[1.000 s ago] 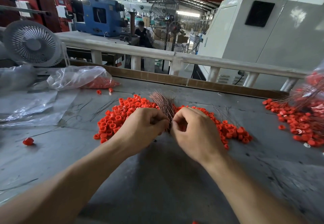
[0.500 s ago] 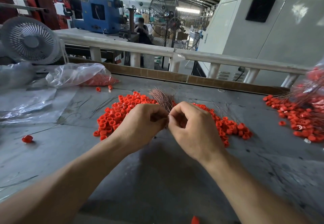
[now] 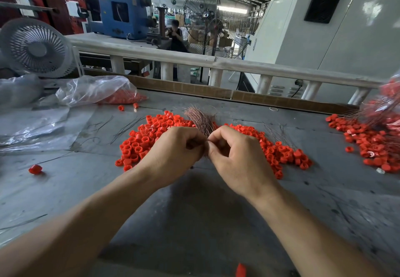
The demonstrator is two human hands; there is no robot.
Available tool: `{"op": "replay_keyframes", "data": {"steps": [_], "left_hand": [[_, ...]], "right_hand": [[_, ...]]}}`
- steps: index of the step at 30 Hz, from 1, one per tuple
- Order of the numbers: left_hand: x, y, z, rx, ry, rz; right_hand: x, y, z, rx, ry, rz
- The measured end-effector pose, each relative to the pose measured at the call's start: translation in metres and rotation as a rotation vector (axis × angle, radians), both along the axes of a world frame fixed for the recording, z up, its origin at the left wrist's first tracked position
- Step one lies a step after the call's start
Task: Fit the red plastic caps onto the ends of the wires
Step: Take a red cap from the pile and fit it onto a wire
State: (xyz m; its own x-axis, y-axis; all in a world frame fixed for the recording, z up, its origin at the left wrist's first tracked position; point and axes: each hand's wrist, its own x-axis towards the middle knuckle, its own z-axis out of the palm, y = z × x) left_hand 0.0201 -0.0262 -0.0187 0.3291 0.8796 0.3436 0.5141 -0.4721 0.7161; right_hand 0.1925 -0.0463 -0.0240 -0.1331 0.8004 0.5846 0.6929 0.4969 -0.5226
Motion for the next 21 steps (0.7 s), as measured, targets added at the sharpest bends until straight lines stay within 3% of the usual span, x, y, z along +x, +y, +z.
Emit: {"op": "replay_keyframes", "data": {"steps": [16, 21], "left_hand": [[0.0012, -0.0012, 0.0017, 0.015, -0.022, -0.022], [0.0008, -0.0004, 0.0032, 0.039, -0.149, -0.015]], "right_hand": [[-0.0003, -0.0010, 0.0000, 0.026, 0.023, -0.006], [-0.0029, 0.0001, 0.0039, 0.079, 0.173, 0.001]]}}
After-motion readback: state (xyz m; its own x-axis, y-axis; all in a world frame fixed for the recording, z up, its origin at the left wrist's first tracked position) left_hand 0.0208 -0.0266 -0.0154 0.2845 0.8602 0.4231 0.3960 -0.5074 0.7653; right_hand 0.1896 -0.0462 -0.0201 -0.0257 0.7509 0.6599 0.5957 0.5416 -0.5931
